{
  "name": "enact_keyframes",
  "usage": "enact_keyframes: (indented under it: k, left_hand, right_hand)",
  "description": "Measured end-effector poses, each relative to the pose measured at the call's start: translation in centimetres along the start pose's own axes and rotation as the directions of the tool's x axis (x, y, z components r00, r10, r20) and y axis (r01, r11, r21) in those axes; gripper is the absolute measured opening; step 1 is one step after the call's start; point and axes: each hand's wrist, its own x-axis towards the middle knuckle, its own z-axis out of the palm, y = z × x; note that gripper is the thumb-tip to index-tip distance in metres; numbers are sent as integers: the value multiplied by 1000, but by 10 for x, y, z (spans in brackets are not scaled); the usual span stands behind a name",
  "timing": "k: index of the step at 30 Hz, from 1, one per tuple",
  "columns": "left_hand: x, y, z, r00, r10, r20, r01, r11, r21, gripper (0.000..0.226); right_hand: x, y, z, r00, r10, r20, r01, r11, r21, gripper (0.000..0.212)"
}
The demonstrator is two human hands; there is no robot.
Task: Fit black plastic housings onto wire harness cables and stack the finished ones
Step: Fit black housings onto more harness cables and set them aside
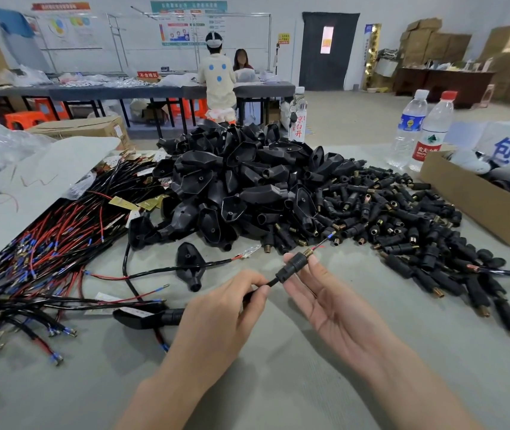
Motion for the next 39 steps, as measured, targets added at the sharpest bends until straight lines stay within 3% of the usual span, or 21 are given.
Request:
enact_keyframes:
  k: [4,12,19,27,33,36,39]
  left_hand:
    - [0,-1,-1,1000,13,-18,-12,998,56,26]
    - [1,-1,-1,998,68,-18,-65,990,126,23]
    - [0,-1,4,1000,-3,6,3,999,52,26]
    - [1,5,-1,999,39,2,-39,995,91,24]
    - [0,3,1,998,54,14,-55,993,104,30]
    - [-1,0,2,999,39,24,-42,991,124,27]
    - [-1,-1,3,999,26,32,-31,990,137,21]
  right_hand:
    - [-1,2,1,999,-47,-16,46,998,-43,28]
    - [1,7,0,995,-86,-44,81,990,-115,22]
    - [1,6,-3,997,-48,-63,46,998,-44,29]
    - [2,7,-2,997,5,-75,-7,1000,-24,23]
    - [4,11,-2,994,-5,-108,3,1000,-19,33]
    - [4,11,-2,996,-21,-89,19,1000,-25,39]
    - [2,12,0,999,-41,-36,39,998,-46,32]
